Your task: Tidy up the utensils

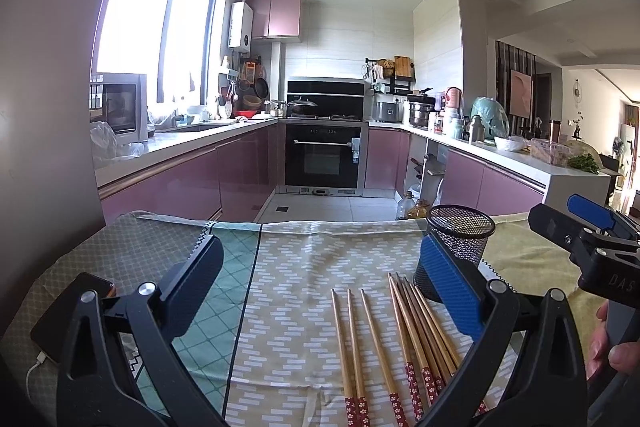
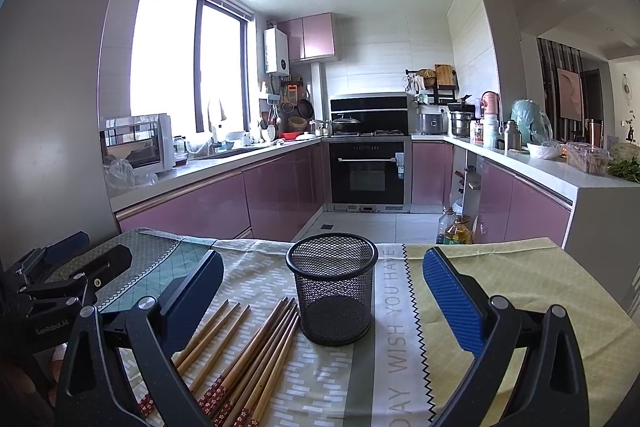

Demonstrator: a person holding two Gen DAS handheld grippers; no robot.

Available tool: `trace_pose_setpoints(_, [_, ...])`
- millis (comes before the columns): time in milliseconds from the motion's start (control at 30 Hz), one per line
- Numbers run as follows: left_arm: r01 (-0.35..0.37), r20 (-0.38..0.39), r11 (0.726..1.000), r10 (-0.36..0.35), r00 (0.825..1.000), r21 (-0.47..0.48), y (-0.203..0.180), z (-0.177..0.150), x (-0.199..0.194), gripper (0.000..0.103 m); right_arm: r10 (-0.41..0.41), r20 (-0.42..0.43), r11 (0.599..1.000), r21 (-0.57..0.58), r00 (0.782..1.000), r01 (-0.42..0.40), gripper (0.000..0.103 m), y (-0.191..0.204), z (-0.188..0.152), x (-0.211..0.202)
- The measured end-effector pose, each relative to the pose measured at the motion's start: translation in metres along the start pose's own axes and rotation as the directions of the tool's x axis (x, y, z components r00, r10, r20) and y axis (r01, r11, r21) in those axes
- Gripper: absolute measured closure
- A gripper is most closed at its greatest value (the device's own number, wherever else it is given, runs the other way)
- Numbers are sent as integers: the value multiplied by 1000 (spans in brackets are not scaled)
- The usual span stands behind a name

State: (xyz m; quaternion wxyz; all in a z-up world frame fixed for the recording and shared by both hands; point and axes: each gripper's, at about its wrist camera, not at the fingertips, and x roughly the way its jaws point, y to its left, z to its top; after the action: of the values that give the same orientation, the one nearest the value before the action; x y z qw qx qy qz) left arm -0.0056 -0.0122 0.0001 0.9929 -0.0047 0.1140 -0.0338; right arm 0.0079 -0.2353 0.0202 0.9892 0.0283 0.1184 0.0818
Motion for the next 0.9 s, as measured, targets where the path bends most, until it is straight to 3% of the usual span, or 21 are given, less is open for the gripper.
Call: trace_pose_setpoints(900, [20,-61,1000,-20,998,7,1,-7,7,6,13,-32,1000,2,999,-13,6,-1,-6,4])
